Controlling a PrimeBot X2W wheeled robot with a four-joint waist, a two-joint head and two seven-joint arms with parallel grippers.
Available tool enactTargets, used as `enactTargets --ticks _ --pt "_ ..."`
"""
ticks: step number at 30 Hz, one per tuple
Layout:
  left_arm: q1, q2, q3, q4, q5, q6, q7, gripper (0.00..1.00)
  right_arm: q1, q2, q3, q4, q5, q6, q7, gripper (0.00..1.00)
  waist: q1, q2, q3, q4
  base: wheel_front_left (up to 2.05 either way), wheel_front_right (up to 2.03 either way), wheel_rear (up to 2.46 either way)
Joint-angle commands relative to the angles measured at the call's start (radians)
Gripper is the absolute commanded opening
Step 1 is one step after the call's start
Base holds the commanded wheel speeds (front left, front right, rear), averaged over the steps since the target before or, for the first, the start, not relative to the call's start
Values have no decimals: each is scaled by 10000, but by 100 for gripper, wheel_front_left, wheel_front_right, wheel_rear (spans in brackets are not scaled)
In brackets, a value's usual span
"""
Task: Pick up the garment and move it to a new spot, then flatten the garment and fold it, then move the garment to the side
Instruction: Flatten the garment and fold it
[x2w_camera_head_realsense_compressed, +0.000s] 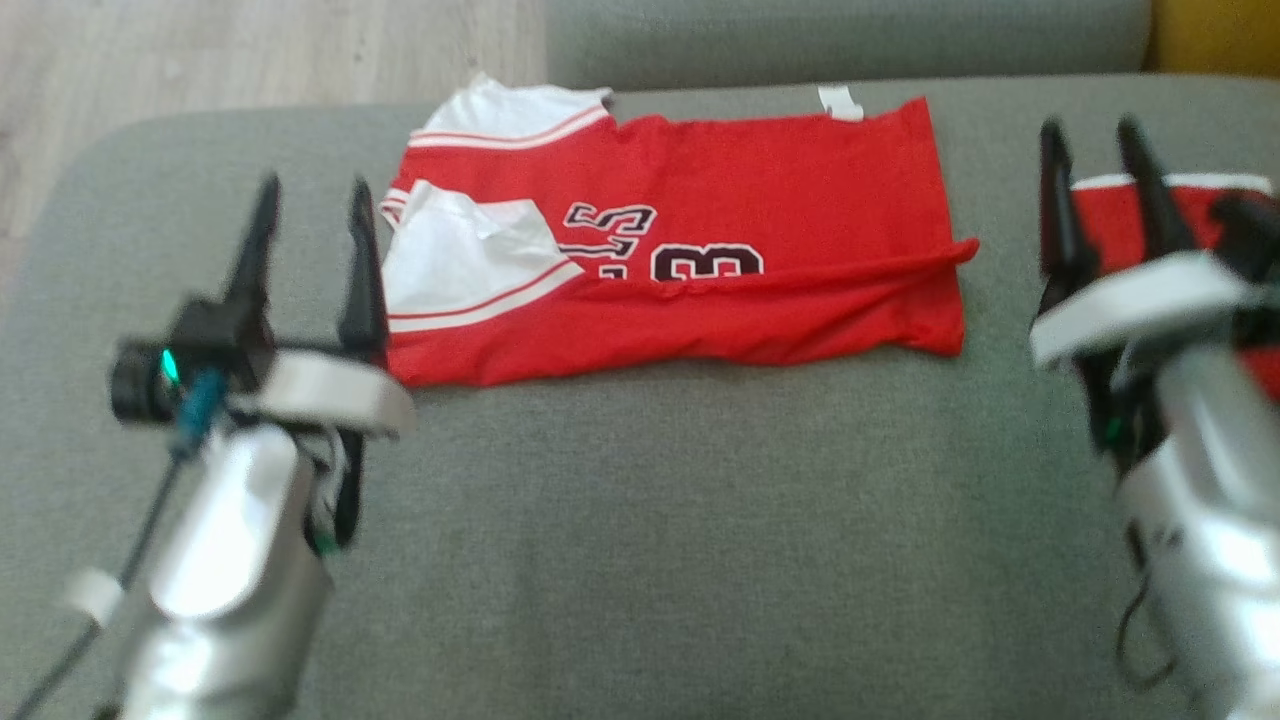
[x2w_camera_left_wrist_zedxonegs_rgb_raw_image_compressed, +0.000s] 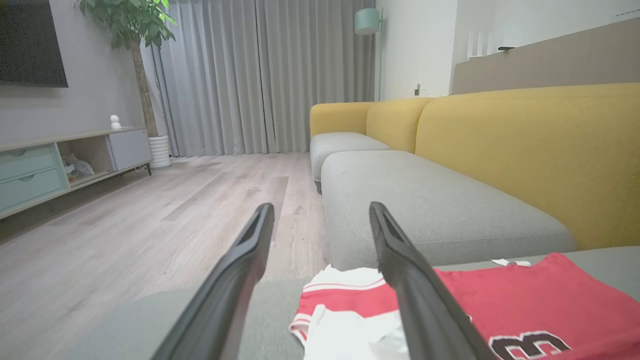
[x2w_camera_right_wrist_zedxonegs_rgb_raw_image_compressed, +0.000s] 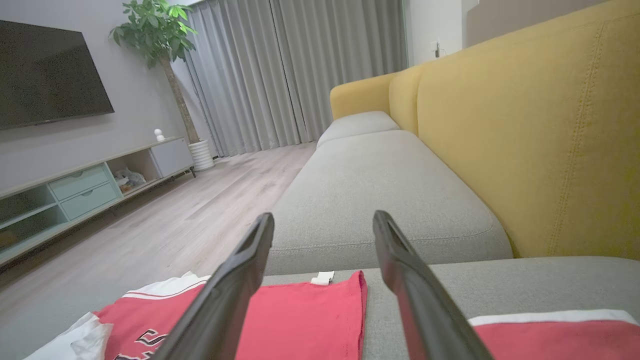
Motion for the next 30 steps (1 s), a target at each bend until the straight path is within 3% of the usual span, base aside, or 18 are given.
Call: enactTargets --ticks 1,6,9,17,24,30 --pt "-105 159 469 -425 127 105 -48 100 451 315 -227 -502 -395 -9 -103 100 3 0 -214 117 0 0 0" --pt "1252 -215 718 -760 322 247 -48 100 2491 1542 -1769 -1705 -1693 -9 -104 100 3 0 -429 202 0 0 0" --pt "1827 -345 1043 -924 357 309 -48 100 3348 1916 -2145 -2492 -2254 -9 -105 100 3 0 -391 117 0 0 0" --pt "1915 -364 1431 -678 690 80 -49 100 3997 2039 -1895 -3602 -2372 -9 86 100 3 0 -52 -189 0 0 0" --pt "1108 -208 1312 978 633 -101 758 100 3974 2041 -1654 -4254 -2243 -9 252 100 3 0 525 -607 0 0 0" --pt "442 -18 1441 2256 555 7 1119 100 3895 2042 -1421 -4629 -2204 -9 318 100 3 0 992 -920 0 0 0"
